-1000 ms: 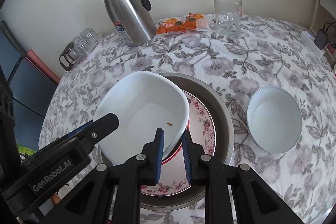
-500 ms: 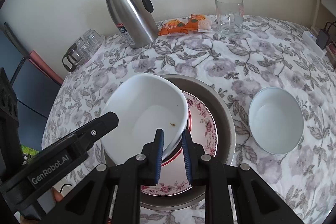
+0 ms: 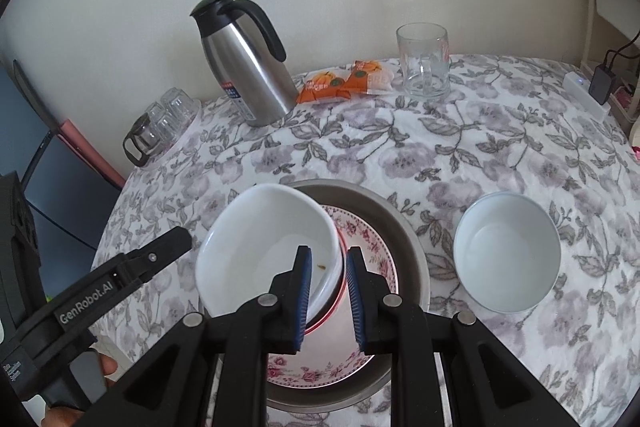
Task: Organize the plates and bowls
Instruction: 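Open both grippers to release the square bowl and withdraw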
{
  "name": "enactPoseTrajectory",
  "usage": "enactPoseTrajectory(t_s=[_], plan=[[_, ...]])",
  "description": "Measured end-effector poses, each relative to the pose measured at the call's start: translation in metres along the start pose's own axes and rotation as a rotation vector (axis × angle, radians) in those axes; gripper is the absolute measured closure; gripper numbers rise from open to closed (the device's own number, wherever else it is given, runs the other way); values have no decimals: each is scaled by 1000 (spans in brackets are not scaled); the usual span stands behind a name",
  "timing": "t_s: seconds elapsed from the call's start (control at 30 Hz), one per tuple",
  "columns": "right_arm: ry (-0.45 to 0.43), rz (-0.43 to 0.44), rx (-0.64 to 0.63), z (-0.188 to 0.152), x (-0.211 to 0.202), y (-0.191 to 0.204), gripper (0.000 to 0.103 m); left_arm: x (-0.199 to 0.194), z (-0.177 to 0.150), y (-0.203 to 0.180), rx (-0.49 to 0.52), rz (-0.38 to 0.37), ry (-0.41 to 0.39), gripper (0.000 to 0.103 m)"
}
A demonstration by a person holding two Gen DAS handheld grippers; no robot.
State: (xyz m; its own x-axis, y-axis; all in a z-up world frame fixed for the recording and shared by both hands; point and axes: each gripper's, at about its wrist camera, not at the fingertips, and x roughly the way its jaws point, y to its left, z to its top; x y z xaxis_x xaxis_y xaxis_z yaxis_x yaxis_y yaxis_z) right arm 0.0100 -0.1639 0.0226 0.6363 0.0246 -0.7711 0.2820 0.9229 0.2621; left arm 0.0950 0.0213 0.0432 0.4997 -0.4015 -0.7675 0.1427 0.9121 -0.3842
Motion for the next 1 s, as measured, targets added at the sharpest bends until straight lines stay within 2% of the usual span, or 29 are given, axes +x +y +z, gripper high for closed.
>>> enactPoseTrajectory(t_s=[0.03,0.1,0.13,0.2,0.33,0.4,0.53,0.6,0.73,1.0], plan=[[-1,-10,3,0,1,-1,70,-1,0,1,-6,8,-6,47],[-3,-29,10,0,2,-5,53,-1,2,4,-11,27,-13,43],[-4,-31,14,0,2,-7,52,-1,2,5,-12,38,-14,41],[-5,-29,25,1,3,-10,44,0,2,7,-14,64,-16,28],[-7,-39,42,1,5,-17,34,0,2,13,-26,127,-38,20],[-8,-44,53,1,5,-22,24,0,3,16,-31,167,-55,12],[-18,-55,65,2,6,-29,12,-5,3,21,-35,232,-103,10],[-23,-59,69,2,5,-32,0,-5,4,23,-37,254,-113,7],[-31,-67,71,2,5,-36,0,-6,3,27,-56,293,-127,4],[-49,-73,79,2,2,-45,0,-11,3,27,-76,321,-162,3]])
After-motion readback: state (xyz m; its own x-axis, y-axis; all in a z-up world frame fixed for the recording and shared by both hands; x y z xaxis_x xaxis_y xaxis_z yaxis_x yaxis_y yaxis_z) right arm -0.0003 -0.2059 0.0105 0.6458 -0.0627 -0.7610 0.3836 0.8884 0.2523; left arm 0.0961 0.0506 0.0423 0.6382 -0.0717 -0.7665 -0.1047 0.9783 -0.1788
